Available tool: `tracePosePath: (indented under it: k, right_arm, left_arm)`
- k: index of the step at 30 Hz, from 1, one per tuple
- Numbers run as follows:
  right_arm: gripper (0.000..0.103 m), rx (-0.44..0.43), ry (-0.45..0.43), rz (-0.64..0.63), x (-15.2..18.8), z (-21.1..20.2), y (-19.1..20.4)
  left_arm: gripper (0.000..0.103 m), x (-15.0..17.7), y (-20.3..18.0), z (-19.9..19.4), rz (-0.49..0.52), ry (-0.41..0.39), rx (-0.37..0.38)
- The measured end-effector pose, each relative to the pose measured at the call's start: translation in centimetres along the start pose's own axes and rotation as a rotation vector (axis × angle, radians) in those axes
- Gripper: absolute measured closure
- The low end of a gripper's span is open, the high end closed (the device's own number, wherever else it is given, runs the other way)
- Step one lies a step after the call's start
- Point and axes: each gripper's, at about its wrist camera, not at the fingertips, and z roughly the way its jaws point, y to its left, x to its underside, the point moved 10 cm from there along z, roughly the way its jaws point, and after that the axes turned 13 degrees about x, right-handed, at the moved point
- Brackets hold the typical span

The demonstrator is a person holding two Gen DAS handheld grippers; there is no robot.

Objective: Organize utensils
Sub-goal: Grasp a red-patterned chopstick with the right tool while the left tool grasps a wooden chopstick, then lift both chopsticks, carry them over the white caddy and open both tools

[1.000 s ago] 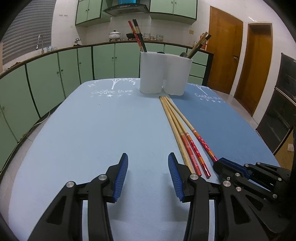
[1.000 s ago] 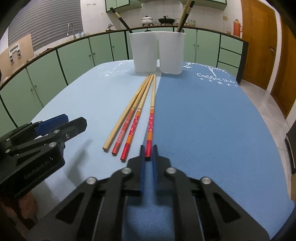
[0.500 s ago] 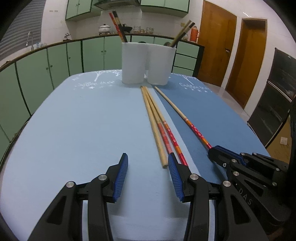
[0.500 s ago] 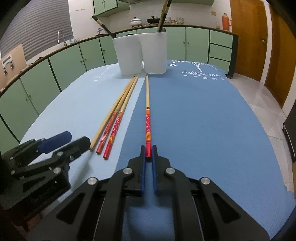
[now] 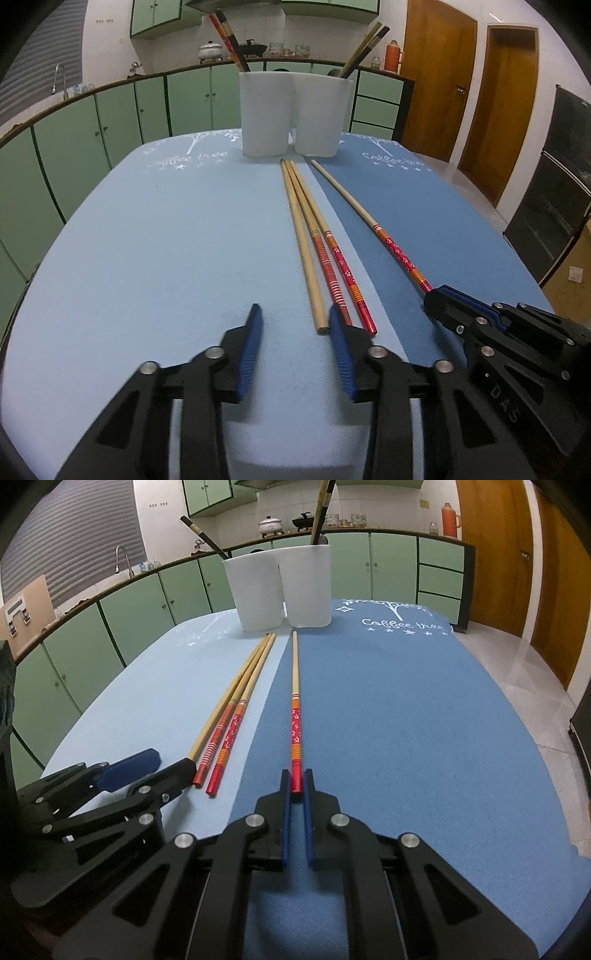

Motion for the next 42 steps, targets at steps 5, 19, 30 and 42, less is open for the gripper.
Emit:
tracePosePath:
  k: [5, 19, 30, 42]
  right_arm:
    - [0.098, -0.005, 0.001, 0.006, 0.0, 0.0, 0.0]
    - [0.098, 0.004, -0.022, 0.012, -0.8, -0.6, -0.8]
    - [0.098, 0.023, -0.099, -0.018, -3.3, -3.1, -1.3]
    - [0.098, 0.001, -0.229, 0.008, -10.0, -7.8, -2.9]
  left_arm:
    - [0.095, 0.0, -0.3, 0.0, 0.017, -0.007, -0.006]
    - [0.097, -1.3, -0.3, -1.6, 0.012, -0.039, -0.008]
    - [0.097, -4.6, -0.4, -5.1, 0.039, -0.13, -0.016]
    - [0.097, -11.4, -0.6, -10.3, 0.064, -0.283, -0.01]
